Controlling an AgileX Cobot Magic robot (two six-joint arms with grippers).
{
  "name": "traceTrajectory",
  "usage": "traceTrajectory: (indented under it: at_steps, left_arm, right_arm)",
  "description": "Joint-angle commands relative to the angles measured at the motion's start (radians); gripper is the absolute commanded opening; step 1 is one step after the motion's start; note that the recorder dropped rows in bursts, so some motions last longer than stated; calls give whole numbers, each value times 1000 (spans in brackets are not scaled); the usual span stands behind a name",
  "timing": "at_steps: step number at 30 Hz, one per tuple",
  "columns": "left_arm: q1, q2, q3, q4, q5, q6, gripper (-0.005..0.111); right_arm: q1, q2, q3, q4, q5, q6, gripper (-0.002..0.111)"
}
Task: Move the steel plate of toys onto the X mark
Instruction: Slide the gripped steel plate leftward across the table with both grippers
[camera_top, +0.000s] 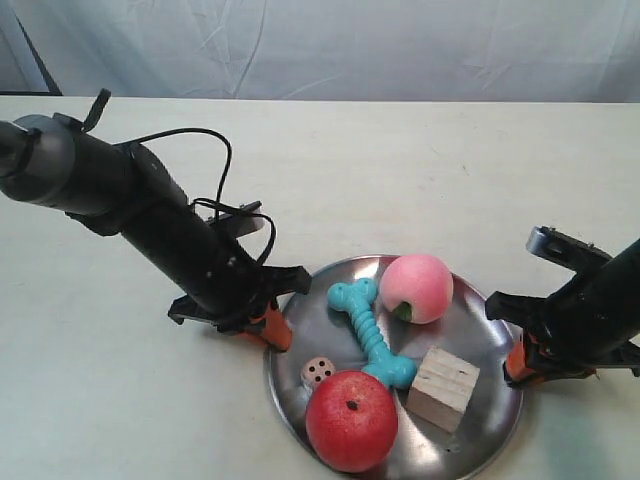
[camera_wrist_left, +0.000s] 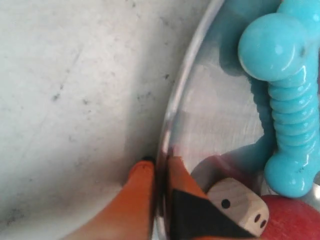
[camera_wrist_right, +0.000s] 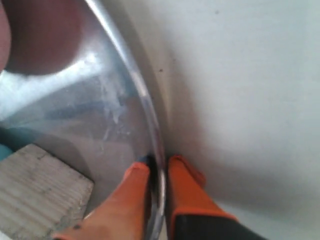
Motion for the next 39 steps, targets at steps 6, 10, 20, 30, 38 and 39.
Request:
traceTrajectory:
  at_steps: [6, 10, 20, 30, 38, 39]
  left_arm:
    - [104, 2, -133, 63, 84, -50, 0]
    - [189, 2, -272, 142, 132, -131, 0]
    - [295, 2, -519, 445, 141, -283, 0]
    - [411, 3, -430, 732, 147, -398, 0]
    - [445, 3, -294, 713, -15, -380, 0]
    - [445, 3, -281, 702, -35, -369, 0]
  right_arm:
    - [80, 7, -167, 122, 98, -11, -1]
    - [83, 29, -346, 104, 170, 75, -1]
    - [236, 240, -691, 102, 243, 205, -1]
    - [434, 402, -835, 100, 180, 267, -1]
    - [460, 475, -845, 102, 144, 280, -1]
    - [460, 477, -845, 102, 138, 280, -1]
